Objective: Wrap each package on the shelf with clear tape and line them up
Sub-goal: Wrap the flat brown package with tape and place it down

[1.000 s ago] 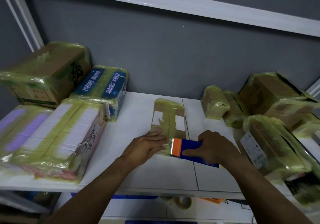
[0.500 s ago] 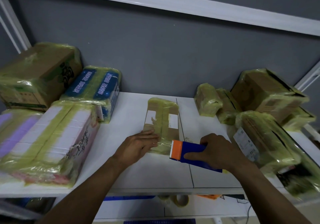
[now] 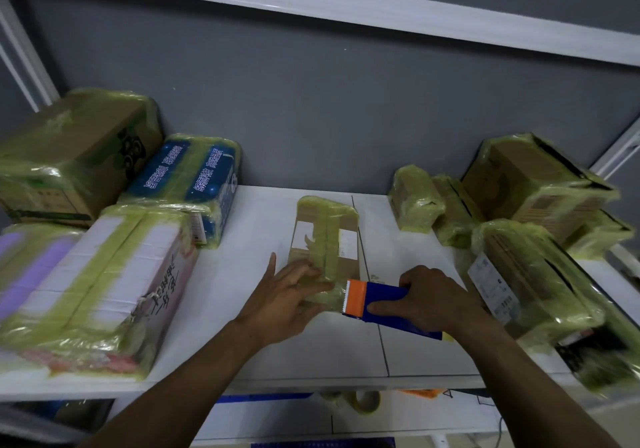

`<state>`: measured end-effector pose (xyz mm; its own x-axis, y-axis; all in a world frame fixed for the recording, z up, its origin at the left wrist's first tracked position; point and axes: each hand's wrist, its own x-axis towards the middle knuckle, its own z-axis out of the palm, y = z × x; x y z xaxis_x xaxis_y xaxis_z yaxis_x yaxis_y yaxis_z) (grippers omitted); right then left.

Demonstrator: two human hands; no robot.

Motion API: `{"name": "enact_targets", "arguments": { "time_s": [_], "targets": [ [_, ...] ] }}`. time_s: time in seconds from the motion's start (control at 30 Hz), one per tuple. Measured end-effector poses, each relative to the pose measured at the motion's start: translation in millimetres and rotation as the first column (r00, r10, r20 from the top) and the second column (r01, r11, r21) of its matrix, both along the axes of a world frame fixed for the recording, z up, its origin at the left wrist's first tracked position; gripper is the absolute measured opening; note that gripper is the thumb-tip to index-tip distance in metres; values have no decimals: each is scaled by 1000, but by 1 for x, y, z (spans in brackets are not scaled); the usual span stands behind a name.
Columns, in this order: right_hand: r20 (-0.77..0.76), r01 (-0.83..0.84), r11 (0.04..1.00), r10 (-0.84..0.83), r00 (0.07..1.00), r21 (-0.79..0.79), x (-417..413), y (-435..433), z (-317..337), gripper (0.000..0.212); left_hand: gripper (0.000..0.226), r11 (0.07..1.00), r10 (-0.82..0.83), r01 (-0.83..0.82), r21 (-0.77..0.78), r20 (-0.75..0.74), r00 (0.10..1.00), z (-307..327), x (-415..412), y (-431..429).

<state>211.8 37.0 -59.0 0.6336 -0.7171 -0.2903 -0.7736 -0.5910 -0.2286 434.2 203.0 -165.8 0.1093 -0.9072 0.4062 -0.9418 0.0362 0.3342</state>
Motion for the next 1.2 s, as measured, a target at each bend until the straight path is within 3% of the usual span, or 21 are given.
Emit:
{"name": "enact_targets", "arguments": {
  "time_s": [0.17,0.37,0.63,0.77,0.87,1.0,1.07,1.13,1.2],
  "targets": [
    [31,-3,1000,3,1000,7,-2,3,-2,61,22,985,-55,56,-162,11,998,0,-8,-13],
    [79,-11,1000,9,997,18,0,9,-3,61,21,991,-74,70,-117,-26,997,7,5,-12],
    [93,-7,1000,7,996,0,-7,6,6,58,27,994,-100,97,-51,-57,993,18,31,-1],
    [73,2,1000,-2,997,-1,-2,4,-2,61,56,990,-143,143,-17,-9,990,17,18,-1],
    [62,2,1000,-3,998,10,5,0,-7,63,49,991,-122,125,-52,55,991,13,15,-4],
    [41,3,999,-4,999,32,11,-4,-9,66,43,991,-55,39,-130,-127,990,7,9,-9],
    [38,-2,1000,0,999,31,11,-4,-10,65,47,979,-70,40,-201,-147,987,1,7,-8],
    [39,5,999,-6,999,36,11,-4,-11,63,46,983,-115,88,-162,-164,980,-1,8,-12],
    [53,1,1000,-2,999,31,12,-2,-13,62,30,995,-64,63,-75,-11,998,1,11,-15]
  ]
}}
